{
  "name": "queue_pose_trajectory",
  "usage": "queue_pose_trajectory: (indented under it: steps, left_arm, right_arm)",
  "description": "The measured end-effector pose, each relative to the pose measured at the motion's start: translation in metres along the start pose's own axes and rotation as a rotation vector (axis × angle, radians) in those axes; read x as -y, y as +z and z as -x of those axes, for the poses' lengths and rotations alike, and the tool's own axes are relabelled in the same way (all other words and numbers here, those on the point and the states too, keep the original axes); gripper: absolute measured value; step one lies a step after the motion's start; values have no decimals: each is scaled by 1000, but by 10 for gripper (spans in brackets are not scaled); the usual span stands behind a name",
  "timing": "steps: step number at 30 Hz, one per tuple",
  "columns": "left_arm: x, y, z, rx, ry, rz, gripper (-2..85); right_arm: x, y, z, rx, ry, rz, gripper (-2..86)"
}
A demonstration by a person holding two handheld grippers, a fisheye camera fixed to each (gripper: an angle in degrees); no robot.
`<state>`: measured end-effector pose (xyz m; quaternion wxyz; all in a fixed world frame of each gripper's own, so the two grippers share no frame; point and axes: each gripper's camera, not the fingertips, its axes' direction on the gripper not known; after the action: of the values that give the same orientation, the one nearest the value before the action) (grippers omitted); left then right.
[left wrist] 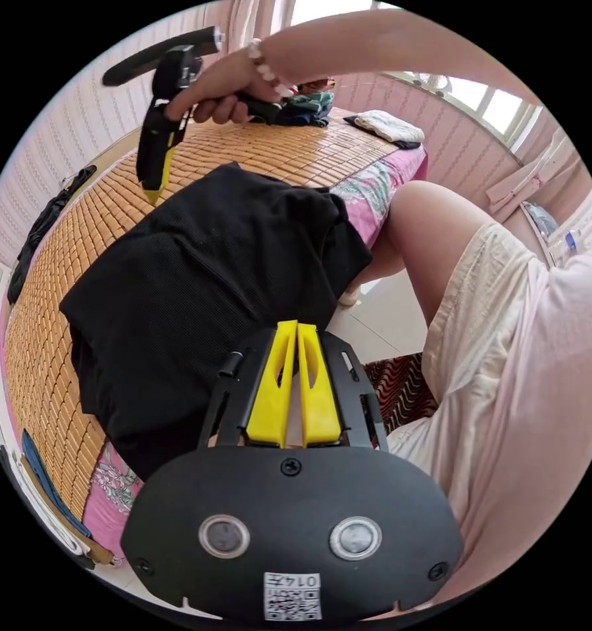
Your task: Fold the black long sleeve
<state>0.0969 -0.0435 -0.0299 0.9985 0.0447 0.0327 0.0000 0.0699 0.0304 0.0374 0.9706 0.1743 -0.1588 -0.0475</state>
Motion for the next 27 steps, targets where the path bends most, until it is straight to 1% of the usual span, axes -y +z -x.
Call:
queue_pose_trajectory:
  steps: [1,2,3,4,6,8,10,12,15,16,18,20,25,27]
  left_arm:
    - [0,-3,-2,5,-5,-20,0]
    - [2,-7,-5,11,-10,-55,5]
    - [6,-8,-9,7,-6,-82,22]
    - [8,-7,-11,0,2,-90,30]
    - [21,-1,-21,-47,38,-86,75]
    - [33,4,-29,-59,62,-59,97]
    - [43,7,-38,-41,95,-44,110]
    - [56,8,-48,-1,120,-45,131]
    - [73,14,-56,10,142,-24,157]
    - [76,16,-58,11,148,-19,161]
    - [89,25,-64,15,164,13,177]
    - [97,32,-68,20,179,37,185]
    - [113,46,-77,15,222,87,198]
    - [118,49,-80,50,234,98,178]
  right_arm:
    - [-18,-3,-6,5,29,-31,-2]
    - [-56,-4,-16,-1,87,-66,6]
    - [-93,3,-25,-17,152,-67,33]
    - [-111,10,-30,-20,194,-56,56]
    - [-170,49,-50,35,344,55,134]
    - [-205,80,-60,85,412,120,140]
    - [-233,108,-67,111,457,125,137]
    - [-256,148,-83,139,506,177,133]
    - [-269,187,-102,135,507,251,112]
    - [-270,192,-105,130,501,249,100]
    - [-278,205,-118,140,480,193,47]
    - [-286,215,-130,200,465,174,24]
    - [-320,219,-155,403,414,-9,10]
    - [-338,219,-166,538,389,-131,10]
